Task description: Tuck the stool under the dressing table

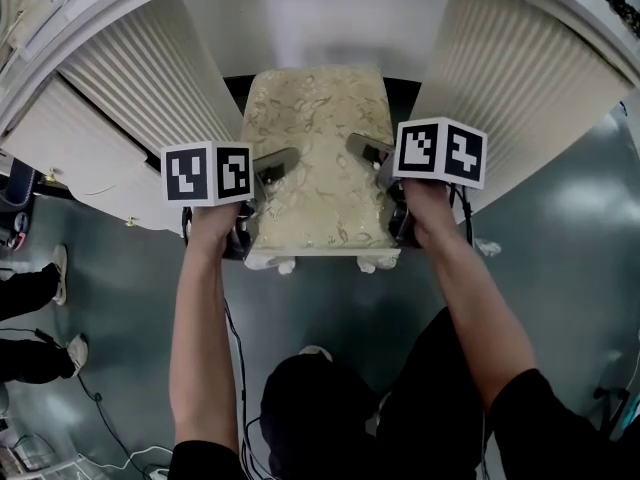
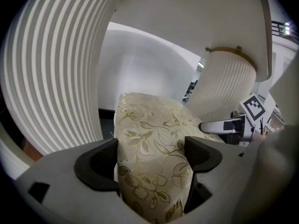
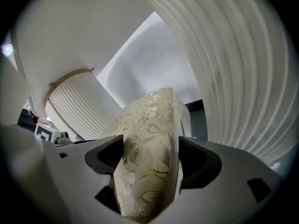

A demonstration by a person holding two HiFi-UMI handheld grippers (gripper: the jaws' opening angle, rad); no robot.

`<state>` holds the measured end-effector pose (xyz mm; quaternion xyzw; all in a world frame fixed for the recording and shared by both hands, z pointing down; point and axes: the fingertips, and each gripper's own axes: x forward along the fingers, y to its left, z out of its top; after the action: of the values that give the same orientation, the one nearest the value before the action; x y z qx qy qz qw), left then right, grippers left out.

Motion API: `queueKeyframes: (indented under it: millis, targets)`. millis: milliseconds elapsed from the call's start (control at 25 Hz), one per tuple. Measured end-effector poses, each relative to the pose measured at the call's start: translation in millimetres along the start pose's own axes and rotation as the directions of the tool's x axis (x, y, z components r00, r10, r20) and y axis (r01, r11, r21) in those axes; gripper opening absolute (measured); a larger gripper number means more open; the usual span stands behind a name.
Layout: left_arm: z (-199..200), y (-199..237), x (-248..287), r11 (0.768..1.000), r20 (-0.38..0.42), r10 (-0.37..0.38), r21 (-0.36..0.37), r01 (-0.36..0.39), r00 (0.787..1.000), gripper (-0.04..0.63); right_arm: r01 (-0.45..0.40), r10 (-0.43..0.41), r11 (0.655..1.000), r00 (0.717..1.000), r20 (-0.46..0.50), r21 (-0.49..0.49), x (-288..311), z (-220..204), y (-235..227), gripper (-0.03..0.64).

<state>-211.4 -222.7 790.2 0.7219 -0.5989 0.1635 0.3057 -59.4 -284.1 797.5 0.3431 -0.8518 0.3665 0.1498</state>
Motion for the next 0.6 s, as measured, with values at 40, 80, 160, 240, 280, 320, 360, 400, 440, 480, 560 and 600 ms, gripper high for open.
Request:
queueKeyframes:
  millis: [40, 80, 160, 240, 280, 320, 360, 400, 440, 480, 560, 600]
  targets:
    - [0.3, 0.0, -0.1, 1.0, 0.0, 0.002, 0.0, -0.002, 1.0, 0.448, 0.0, 0.0, 1.0, 1.0, 0.0, -0.003, 0.2, 0.7, 0.1, 0.321]
    - [0.4, -0.7, -0.4, 1.0, -0.001, 0.002, 0.002, -0.002, 1.0, 0.448, 0.001, -0.001, 1.0, 1.0, 0.001, -0.007, -0.6, 1.0, 0.2, 0.321]
    - [0.1, -2.2, -1.2, 1.0, -0.001, 0.001, 0.005, -0.001, 1.0, 0.448, 0.006, -0.006, 1.0, 1.0, 0.004, -0.014, -2.6, 1.1, 0.5, 0.321]
    - [-0.5, -2.9, -2.4, 1.0, 0.0, 0.002, 0.002, -0.002, 1.0, 0.448, 0.011, -0.011, 1.0, 1.0, 0.005, -0.024, -3.8, 1.1, 1.2, 0.321]
    - [-0.5, -2.8, -3.2, 1.0, -0.001, 0.003, 0.002, -0.003, 1.0, 0.448, 0.013, -0.013, 1.0, 1.0, 0.006, -0.027, -4.1, 1.5, 1.9, 0.321]
    - [-0.1, -2.5, -3.8, 1.0, 0.0, 0.004, 0.002, -0.004, 1.0, 0.448, 0.015, -0.014, 0.999, 1.0, 0.008, -0.03, -4.3, 1.9, 2.8, 0.321]
    - [0.4, -2.2, -4.1, 1.0, 0.0, 0.005, 0.005, -0.005, 1.0, 0.448, 0.017, -0.016, 0.999, 1.0, 0.01, -0.032, -4.3, 2.1, 3.4, 0.321]
    - [0.5, -2.1, -3.9, 1.0, 0.0, 0.004, 0.006, -0.004, 1.0, 0.448, 0.02, -0.019, 0.999, 1.0, 0.013, -0.036, -4.6, 2.0, 3.6, 0.321]
    - [0.2, -2.4, -3.3, 1.0, 0.001, 0.003, 0.007, -0.003, 1.0, 0.448, 0.026, -0.025, 0.999, 1.0, 0.017, -0.048, -5.2, 2.2, 3.7, 0.321]
    - [-0.2, -3.0, -2.4, 1.0, 0.002, 0.0, 0.007, 0.0, 1.0, 0.448, 0.038, -0.037, 0.997, 0.999, 0.021, -0.07, -6.3, 2.9, 4.1, 0.321]
    - [0.3, -4.2, -0.3, 1.0, 0.002, -0.009, 0.008, 0.009, 1.0, 0.448, 0.075, -0.072, 0.989, 0.997, 0.029, -0.13, -8.3, 5.6, 6.1, 0.319]
    - [1.3, -4.3, 0.4, 1.0, 0.002, -0.012, 0.009, 0.012, 1.0, 0.448, 0.086, -0.082, 0.986, 0.996, 0.032, -0.142, -8.3, 6.9, 6.4, 0.319]
